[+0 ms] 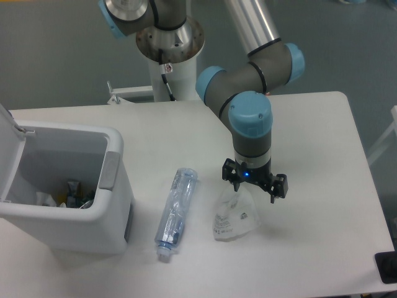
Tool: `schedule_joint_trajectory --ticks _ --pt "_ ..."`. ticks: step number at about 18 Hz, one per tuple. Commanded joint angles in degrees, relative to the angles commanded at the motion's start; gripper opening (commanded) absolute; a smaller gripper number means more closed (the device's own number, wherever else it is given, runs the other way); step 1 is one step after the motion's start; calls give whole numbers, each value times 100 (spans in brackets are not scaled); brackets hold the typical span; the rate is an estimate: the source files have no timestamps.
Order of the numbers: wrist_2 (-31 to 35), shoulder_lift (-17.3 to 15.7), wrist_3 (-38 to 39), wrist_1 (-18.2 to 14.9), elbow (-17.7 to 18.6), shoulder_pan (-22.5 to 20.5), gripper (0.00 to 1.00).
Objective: Place the trash in the trash can
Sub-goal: 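Lower the gripper toward the crumpled clear plastic bag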
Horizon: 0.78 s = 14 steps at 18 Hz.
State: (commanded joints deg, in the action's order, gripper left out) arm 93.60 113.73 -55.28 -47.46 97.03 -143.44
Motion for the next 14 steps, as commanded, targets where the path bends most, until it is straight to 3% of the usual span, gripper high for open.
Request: schedule_joint_trajectory --ticks 14 --pt "-26 35 26 26 158 70 100"
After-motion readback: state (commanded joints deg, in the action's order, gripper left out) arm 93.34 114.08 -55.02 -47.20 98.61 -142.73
